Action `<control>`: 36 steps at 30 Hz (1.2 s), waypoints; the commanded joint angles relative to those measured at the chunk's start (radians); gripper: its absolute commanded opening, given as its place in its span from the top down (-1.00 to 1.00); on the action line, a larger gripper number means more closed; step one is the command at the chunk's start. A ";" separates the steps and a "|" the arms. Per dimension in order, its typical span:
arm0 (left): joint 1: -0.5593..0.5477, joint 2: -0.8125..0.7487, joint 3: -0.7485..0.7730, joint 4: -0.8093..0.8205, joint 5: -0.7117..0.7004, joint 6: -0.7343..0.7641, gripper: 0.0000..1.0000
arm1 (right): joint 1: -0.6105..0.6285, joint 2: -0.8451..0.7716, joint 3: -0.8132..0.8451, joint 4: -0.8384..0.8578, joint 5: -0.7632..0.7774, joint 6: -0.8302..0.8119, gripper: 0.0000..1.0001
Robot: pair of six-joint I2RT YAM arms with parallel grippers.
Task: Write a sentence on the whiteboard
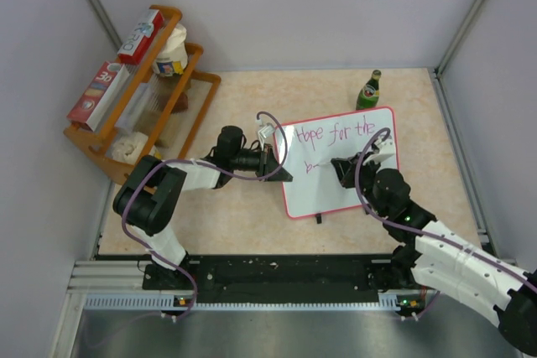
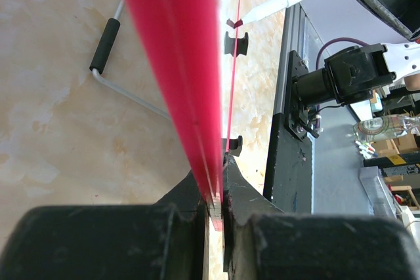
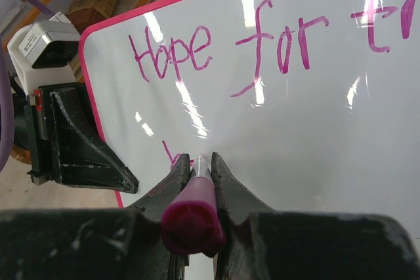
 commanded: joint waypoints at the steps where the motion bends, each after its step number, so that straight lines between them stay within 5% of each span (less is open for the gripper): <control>1: -0.043 0.014 -0.034 -0.122 -0.001 0.156 1.00 | -0.009 -0.010 0.017 -0.051 0.095 -0.020 1.00; 36: -0.043 0.015 -0.033 -0.119 0.004 0.154 1.00 | -0.008 0.006 -0.012 -0.027 -0.035 0.018 1.00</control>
